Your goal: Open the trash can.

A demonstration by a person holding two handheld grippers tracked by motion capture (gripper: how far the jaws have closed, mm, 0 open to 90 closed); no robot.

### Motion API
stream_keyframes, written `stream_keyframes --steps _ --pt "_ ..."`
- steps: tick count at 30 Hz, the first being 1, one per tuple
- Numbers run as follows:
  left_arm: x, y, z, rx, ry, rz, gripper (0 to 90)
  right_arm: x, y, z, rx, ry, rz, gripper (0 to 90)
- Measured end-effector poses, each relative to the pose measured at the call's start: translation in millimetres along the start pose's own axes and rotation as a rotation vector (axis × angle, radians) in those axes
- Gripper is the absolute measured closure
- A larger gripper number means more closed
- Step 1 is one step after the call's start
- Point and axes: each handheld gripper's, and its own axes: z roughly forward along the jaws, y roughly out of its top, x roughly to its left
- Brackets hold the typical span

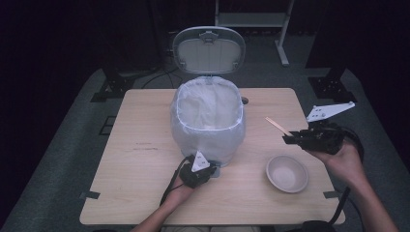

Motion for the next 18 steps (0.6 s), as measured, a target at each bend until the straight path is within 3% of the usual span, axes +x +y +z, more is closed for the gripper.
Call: stream_keyframes --steps 18 --pt "0.3 -0.1 -0.2 0.003 0.0 0.003 80.3 5.0 39.4 -9.0 -0.008 0.006 -0.039 79.1"
